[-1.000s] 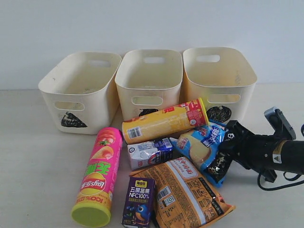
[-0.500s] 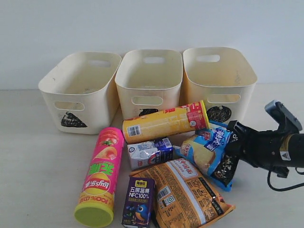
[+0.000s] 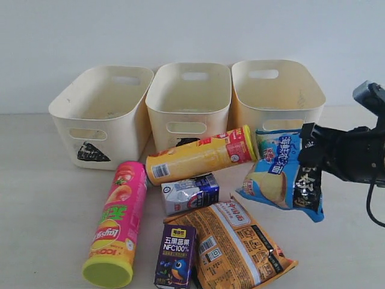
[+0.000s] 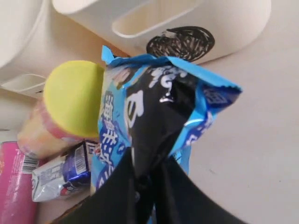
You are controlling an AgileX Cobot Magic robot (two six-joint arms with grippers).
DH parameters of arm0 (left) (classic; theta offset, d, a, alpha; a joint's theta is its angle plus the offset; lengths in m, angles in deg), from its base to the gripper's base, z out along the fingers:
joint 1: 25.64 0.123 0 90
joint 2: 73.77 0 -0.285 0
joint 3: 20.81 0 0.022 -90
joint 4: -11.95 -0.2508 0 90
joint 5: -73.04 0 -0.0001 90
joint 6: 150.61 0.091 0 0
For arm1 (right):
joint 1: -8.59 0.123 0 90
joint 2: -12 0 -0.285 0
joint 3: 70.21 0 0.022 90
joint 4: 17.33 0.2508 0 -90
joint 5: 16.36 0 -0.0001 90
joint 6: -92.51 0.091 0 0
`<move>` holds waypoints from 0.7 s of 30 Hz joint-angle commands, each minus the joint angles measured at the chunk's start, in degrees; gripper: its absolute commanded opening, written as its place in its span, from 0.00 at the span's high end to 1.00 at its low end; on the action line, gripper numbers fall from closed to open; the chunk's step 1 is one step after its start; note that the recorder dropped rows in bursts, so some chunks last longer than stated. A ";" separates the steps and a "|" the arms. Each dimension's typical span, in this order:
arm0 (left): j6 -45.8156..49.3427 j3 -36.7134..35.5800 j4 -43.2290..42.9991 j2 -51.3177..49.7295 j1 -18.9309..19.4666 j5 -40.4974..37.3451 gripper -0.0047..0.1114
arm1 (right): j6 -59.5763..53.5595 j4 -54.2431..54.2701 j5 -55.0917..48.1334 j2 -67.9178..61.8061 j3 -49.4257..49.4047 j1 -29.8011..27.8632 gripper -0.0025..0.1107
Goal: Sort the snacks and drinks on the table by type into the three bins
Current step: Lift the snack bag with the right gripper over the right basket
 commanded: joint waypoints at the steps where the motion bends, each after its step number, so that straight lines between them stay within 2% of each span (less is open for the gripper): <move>1: -0.09 -0.20 -0.13 0.22 0.18 0.93 0.92 | 4.22 -4.93 0.86 3.49 -0.15 -0.02 0.98; 13: -0.09 -0.20 -0.13 0.22 0.18 0.93 0.92 | 8.42 -7.45 4.63 10.32 -0.15 -0.02 0.98; 21: -0.09 -0.20 -0.13 0.22 0.18 0.93 0.92 | 4.56 -6.73 0.35 17.07 5.62 -0.02 0.98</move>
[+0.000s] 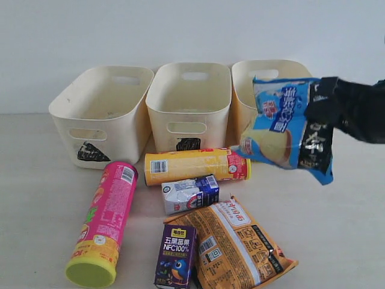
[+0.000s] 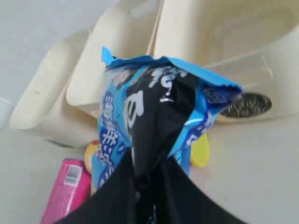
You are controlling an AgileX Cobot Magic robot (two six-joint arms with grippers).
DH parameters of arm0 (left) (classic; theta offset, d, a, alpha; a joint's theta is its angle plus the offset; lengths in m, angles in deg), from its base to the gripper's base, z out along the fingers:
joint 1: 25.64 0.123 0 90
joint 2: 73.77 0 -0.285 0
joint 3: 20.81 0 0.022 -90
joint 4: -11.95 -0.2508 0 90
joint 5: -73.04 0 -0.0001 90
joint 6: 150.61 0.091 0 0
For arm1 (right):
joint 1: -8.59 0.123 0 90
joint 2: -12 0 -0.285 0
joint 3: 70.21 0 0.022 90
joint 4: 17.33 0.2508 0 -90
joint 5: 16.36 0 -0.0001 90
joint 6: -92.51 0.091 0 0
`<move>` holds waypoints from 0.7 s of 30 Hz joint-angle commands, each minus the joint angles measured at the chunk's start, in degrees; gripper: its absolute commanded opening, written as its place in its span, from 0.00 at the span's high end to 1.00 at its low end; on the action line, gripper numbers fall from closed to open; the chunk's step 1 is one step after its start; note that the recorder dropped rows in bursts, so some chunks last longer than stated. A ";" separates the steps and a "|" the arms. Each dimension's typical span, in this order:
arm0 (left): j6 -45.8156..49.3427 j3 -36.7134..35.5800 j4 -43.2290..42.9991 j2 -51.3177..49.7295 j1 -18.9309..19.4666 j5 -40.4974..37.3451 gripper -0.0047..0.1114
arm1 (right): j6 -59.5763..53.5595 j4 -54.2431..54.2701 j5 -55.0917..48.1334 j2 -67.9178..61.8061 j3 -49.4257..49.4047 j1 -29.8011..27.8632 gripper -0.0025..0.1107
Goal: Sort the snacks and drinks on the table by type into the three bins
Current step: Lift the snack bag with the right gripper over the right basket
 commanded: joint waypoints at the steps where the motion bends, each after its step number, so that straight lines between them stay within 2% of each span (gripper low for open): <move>1: -0.09 -0.20 -0.13 0.22 0.18 0.93 0.92 | -1.94 0.91 -1.95 2.13 5.71 -0.02 0.98; 9: -0.09 -0.20 -0.13 0.22 0.18 0.93 0.92 | -8.72 0.65 -15.22 -2.68 16.99 -0.02 0.98; 21: -0.09 -0.20 -0.13 0.22 0.18 0.93 0.92 | -11.06 0.76 -17.59 -24.22 34.79 -0.02 0.98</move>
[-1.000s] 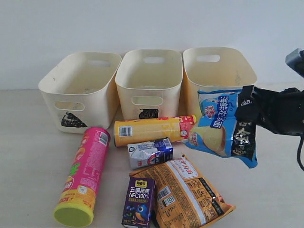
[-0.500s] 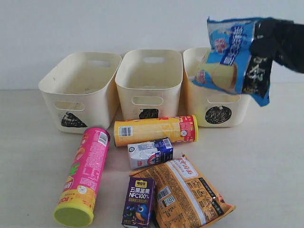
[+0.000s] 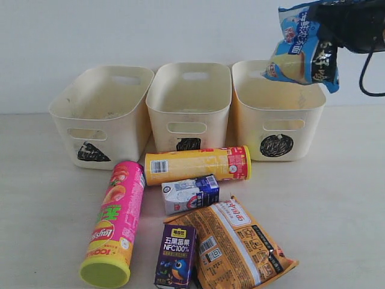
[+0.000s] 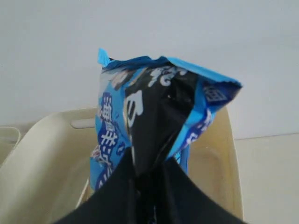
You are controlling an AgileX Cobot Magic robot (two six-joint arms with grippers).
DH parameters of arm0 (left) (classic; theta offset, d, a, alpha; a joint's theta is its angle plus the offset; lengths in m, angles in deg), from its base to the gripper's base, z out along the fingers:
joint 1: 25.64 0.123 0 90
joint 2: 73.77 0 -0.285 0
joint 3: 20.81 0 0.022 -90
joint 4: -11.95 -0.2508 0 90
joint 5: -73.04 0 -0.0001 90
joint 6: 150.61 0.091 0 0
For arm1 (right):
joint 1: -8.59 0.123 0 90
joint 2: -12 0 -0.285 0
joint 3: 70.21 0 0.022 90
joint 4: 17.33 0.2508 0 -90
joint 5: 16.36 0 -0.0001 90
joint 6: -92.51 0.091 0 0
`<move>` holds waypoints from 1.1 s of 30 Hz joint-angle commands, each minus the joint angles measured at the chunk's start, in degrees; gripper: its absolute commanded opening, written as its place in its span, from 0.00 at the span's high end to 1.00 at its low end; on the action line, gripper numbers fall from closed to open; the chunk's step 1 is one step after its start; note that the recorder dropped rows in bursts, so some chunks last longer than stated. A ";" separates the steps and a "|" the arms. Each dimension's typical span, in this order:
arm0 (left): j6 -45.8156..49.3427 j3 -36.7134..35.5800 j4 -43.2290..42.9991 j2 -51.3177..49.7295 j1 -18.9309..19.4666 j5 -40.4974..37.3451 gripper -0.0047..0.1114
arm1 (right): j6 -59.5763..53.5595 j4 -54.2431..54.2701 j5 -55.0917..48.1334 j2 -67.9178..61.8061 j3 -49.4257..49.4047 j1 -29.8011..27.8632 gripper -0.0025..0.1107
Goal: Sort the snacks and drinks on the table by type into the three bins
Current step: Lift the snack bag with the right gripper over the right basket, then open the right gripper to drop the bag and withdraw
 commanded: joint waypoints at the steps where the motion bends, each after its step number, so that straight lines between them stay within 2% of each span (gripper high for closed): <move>1: -0.09 -0.20 -0.13 0.22 0.18 0.93 0.92 | -1.42 0.17 -1.68 -5.63 6.47 -0.11 0.98; 8: -0.09 -0.20 -0.13 0.22 0.18 0.93 0.92 | -2.08 -0.06 -2.85 -13.39 13.36 -0.11 0.95; 10: -0.09 -0.20 -0.13 0.22 0.18 0.93 0.92 | -2.08 -0.06 -2.99 -14.81 14.63 -0.11 0.79; 11: -0.09 -0.20 -0.13 0.22 0.18 0.93 0.92 | -2.17 -0.06 -2.99 -15.51 15.09 -0.11 0.66; 12: -0.09 -0.20 -0.13 0.22 0.18 0.93 0.92 | -2.17 -0.06 -2.99 -15.96 15.27 -0.11 0.47; 13: -0.09 -0.20 -0.13 0.22 0.18 0.93 0.92 | -2.17 -0.06 -3.59 -15.96 15.27 -0.11 0.34; 14: -0.09 -0.20 -0.13 0.22 0.18 0.93 0.92 | -2.17 -0.06 -4.98 -15.96 15.27 -0.11 0.26; 17: -0.09 -0.20 -0.13 0.22 0.18 0.93 0.92 | -2.17 -0.06 -5.20 -14.06 15.27 -0.11 0.27; 20: -0.09 -0.20 -0.13 0.22 0.18 0.93 0.92 | -2.17 -0.06 -5.20 -11.95 15.27 -0.11 0.32; 21: -0.09 -0.20 -0.13 0.22 0.18 0.93 0.92 | -2.17 -0.06 -4.57 -11.01 15.15 -0.11 0.38; 22: -0.09 -0.20 -0.13 0.22 0.18 0.93 0.92 | -2.17 -0.22 -3.37 -9.72 14.74 -0.11 0.49; 25: -0.09 -0.20 -0.13 0.22 0.18 0.93 0.92 | -2.17 -0.81 -1.56 -7.35 13.34 -0.11 0.73; 27: -0.09 -0.20 -0.13 0.22 0.18 0.93 0.92 | -2.04 -0.97 -0.86 -5.87 11.38 -0.11 0.94; 28: -0.09 -0.20 -0.13 0.22 0.18 0.93 0.92 | -1.92 -1.10 -0.51 -5.35 10.16 -0.11 0.98; 33: -0.09 -0.20 -0.13 0.22 0.18 0.93 0.92 | -0.89 -1.10 0.38 -2.66 3.77 -0.11 0.97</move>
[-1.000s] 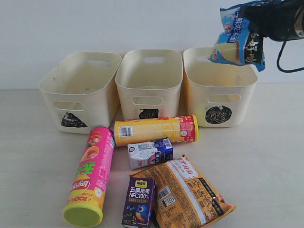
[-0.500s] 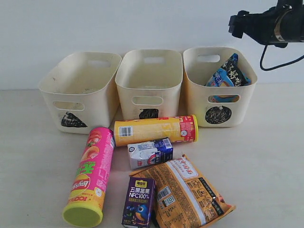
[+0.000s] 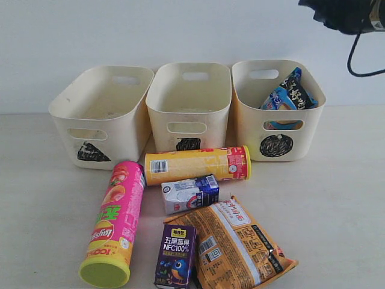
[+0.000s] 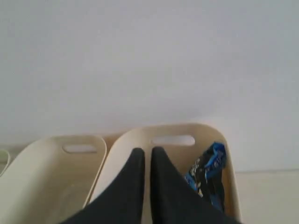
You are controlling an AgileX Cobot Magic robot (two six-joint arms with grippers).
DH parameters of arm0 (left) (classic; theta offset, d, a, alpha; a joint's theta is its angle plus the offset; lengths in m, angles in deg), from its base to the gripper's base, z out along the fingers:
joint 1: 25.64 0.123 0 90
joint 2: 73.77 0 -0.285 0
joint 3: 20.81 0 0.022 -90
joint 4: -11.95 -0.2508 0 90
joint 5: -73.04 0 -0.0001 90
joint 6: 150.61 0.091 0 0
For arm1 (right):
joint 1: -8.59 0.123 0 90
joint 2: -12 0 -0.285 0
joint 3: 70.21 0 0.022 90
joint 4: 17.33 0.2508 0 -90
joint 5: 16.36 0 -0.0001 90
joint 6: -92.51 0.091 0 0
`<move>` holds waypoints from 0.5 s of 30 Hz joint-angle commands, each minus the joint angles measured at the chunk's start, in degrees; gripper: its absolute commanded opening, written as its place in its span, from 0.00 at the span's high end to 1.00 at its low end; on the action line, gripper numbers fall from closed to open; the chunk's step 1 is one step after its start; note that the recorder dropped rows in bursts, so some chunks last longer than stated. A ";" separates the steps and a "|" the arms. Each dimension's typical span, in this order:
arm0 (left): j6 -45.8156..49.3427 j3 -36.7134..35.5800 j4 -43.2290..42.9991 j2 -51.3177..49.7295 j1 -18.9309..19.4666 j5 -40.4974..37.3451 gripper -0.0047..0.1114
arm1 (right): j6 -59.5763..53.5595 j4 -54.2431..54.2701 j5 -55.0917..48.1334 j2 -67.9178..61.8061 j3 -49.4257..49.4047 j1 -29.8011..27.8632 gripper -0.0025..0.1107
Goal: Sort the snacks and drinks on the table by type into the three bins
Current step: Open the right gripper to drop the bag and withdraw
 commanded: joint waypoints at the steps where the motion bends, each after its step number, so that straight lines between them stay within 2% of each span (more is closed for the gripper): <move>1: -0.09 -0.20 -0.13 0.22 0.18 0.93 0.92 | 1.68 -0.71 0.73 2.86 -5.41 -0.11 0.97; 7: -0.09 -0.20 -0.13 0.22 0.18 0.93 0.92 | 1.05 -1.38 1.04 7.03 -13.16 -0.11 0.98; 10: -0.09 -0.20 -0.13 0.22 0.18 0.93 0.92 | -0.31 -7.55 1.65 9.37 -16.12 0.57 0.98; 12: -0.09 -0.20 -0.13 0.22 0.18 0.93 0.92 | -0.41 -13.22 -0.61 11.29 -18.31 1.38 0.98; 15: -0.09 -0.20 -0.13 0.22 0.18 0.93 0.92 | -0.41 -16.20 -6.93 14.32 -21.55 3.19 0.98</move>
